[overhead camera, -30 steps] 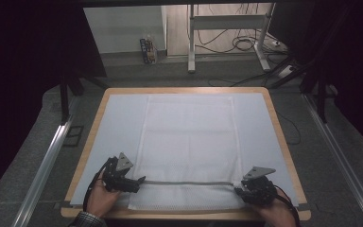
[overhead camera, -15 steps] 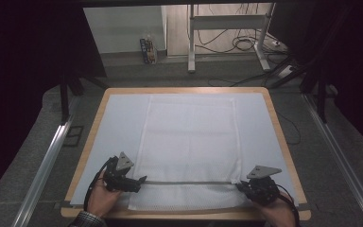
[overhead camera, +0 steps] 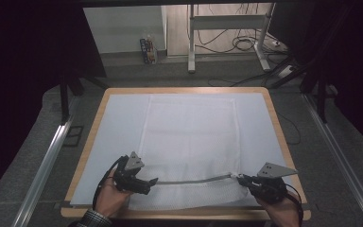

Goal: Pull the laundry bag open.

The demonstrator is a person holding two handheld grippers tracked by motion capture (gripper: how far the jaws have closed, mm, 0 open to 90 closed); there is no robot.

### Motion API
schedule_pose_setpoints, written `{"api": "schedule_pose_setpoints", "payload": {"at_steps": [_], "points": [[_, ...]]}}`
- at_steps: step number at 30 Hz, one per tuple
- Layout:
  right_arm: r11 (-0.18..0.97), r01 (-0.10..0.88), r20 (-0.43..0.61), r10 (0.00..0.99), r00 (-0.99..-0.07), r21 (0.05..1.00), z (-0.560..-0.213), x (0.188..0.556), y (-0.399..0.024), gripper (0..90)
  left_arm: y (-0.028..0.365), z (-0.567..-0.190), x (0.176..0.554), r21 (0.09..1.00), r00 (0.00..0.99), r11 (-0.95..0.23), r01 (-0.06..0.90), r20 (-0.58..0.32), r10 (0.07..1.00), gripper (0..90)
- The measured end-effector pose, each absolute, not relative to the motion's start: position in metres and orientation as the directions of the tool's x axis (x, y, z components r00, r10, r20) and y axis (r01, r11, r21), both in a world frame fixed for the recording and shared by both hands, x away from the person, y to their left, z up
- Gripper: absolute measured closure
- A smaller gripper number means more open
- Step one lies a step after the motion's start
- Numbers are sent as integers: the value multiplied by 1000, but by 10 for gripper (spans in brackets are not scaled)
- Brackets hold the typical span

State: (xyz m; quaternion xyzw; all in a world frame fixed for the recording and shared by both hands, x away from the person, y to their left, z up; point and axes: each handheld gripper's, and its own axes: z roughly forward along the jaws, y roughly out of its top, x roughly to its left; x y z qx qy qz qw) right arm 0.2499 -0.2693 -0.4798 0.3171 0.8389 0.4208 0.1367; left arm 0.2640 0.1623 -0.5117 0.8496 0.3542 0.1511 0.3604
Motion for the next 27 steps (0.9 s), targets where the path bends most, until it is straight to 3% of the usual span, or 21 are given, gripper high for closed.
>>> {"api": "schedule_pose_setpoints", "payload": {"at_steps": [27], "points": [[423,406,51,639,-767,810,-474,248,-265,814,22,-493,292,755,862,-530,386,-91,498,16]]}}
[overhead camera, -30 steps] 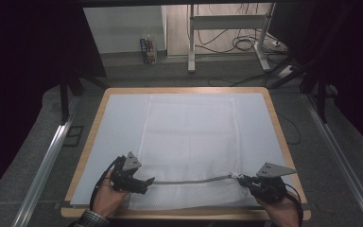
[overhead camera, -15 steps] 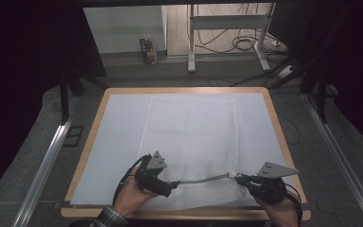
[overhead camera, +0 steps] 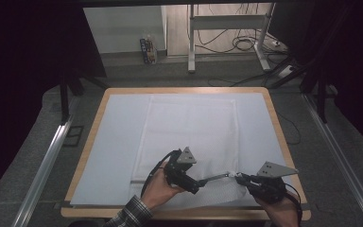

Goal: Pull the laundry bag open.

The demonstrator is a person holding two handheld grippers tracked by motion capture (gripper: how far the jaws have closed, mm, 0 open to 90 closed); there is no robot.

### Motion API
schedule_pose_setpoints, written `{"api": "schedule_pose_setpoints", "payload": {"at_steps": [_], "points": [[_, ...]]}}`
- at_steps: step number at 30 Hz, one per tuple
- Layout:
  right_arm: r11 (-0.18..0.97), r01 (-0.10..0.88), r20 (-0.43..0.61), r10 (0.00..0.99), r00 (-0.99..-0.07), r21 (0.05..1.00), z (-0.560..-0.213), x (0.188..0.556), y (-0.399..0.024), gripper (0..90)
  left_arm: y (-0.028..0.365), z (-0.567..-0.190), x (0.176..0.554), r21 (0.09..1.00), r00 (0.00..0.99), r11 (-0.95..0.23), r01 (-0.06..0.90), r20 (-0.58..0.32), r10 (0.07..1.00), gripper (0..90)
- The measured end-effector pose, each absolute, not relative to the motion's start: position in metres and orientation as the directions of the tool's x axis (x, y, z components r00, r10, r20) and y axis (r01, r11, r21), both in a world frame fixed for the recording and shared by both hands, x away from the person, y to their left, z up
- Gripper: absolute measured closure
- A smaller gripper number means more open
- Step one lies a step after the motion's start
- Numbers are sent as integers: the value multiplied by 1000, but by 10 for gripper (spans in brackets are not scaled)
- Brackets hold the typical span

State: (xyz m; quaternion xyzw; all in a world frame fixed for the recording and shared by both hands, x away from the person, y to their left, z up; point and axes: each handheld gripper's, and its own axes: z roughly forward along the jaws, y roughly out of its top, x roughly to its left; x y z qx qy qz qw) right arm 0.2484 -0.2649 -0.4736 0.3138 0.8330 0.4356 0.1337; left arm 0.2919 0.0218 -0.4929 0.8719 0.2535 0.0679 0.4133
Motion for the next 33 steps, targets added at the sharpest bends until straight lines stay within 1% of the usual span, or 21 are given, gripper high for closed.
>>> {"api": "schedule_pose_setpoints", "payload": {"at_steps": [3,6,12,18,22,30,32,33], "points": [[426,403,46,639,-768,810,-474,248,-264,814,14,-494,293,756,865,-530,384,-94,493,10],[428,399,42,638,-769,811,-473,248,-264,813,-4,-496,296,755,878,-538,375,-102,468,4],[431,392,37,634,-773,813,-473,248,-263,809,-27,-492,301,756,893,-552,352,-94,441,3],[430,391,39,631,-775,814,-473,248,-263,803,-43,-495,306,762,888,-541,356,-95,450,6],[436,390,35,630,-776,811,-473,248,-263,804,-45,-496,307,763,879,-533,366,-95,468,10],[439,397,37,632,-774,806,-474,248,-263,804,-38,-497,310,771,863,-505,388,-111,493,16],[440,396,37,630,-776,806,-474,248,-263,804,-37,-495,310,767,864,-520,376,-88,495,15],[443,395,35,630,-776,804,-474,248,-263,804,-37,-495,310,773,858,-505,384,-97,505,15]]}}
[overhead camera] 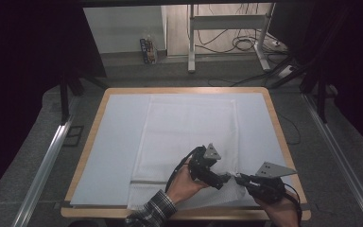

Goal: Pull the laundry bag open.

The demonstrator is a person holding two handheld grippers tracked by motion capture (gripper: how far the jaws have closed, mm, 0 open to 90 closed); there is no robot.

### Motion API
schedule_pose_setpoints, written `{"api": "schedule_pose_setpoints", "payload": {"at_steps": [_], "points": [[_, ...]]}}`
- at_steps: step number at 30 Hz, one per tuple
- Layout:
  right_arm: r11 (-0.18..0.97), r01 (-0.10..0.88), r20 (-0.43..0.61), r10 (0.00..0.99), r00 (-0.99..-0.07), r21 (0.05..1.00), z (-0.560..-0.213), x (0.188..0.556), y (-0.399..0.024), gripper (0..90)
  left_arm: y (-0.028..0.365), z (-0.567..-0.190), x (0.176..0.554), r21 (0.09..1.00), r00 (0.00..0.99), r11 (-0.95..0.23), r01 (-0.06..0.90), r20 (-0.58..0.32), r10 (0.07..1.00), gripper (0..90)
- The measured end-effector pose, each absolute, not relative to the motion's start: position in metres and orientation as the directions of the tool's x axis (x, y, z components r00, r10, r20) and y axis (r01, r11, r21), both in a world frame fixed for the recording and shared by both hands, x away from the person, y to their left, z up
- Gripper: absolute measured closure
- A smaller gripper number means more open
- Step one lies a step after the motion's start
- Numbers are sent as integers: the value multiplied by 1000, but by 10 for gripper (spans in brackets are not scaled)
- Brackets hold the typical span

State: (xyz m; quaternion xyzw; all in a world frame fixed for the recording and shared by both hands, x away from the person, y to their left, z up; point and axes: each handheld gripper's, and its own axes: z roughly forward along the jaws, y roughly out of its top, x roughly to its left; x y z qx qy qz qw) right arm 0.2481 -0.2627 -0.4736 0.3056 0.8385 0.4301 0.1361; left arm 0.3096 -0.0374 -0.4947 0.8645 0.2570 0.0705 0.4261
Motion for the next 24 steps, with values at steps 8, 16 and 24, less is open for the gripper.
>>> {"api": "schedule_pose_setpoints", "payload": {"at_steps": [8,16,24], "points": [[447,396,29,633,-774,802,-474,248,-263,804,-20,-495,310,762,856,-516,392,-96,509,20],[456,393,19,634,-773,799,-475,248,-263,801,0,-496,304,762,879,-502,410,-185,439,30],[468,386,3,633,-774,795,-476,248,-262,799,3,-490,293,770,914,-537,345,-144,380,191]]}}
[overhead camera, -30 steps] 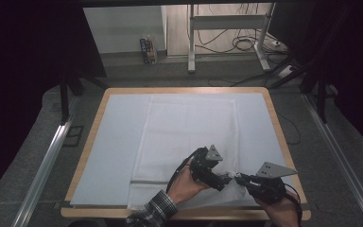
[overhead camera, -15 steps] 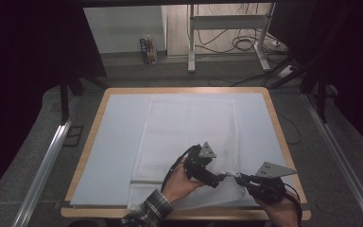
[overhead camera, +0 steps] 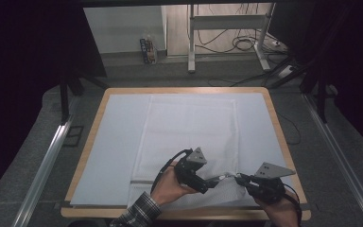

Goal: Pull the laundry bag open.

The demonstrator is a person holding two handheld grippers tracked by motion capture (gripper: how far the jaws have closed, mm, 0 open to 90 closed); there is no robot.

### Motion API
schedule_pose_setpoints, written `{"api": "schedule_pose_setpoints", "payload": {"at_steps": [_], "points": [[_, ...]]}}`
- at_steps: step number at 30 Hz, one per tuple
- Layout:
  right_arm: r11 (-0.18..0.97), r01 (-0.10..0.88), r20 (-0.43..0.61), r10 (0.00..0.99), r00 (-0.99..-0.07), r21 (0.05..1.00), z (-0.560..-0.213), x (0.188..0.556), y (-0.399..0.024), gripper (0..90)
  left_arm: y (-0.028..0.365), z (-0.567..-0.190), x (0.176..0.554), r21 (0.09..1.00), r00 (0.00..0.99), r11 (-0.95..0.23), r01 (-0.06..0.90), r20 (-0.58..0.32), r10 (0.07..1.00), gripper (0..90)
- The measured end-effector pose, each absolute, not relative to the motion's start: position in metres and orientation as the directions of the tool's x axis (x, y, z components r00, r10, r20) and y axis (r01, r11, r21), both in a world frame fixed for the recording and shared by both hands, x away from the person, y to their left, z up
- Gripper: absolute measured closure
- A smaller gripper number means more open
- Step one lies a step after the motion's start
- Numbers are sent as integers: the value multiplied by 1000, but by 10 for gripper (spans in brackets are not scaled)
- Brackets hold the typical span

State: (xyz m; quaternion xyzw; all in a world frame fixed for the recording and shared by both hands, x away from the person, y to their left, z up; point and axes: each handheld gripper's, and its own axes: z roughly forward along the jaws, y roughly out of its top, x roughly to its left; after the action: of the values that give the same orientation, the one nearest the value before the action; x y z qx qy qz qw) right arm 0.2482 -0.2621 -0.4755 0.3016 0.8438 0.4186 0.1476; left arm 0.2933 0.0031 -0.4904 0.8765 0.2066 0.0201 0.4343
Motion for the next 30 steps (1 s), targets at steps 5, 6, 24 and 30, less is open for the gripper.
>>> {"api": "schedule_pose_setpoints", "payload": {"at_steps": [5,6,24,30], "points": [[477,377,-10,630,-776,794,-476,248,-262,795,-2,-490,286,766,930,-556,322,-146,337,378],[478,377,-11,630,-776,793,-477,248,-262,793,-3,-490,285,763,931,-560,323,-153,330,410],[489,375,-19,627,-779,788,-477,248,-261,791,-19,-494,288,742,928,-565,361,-230,292,619],[491,372,-22,626,-780,788,-477,248,-261,792,-24,-496,289,733,928,-579,358,-207,311,684]]}}
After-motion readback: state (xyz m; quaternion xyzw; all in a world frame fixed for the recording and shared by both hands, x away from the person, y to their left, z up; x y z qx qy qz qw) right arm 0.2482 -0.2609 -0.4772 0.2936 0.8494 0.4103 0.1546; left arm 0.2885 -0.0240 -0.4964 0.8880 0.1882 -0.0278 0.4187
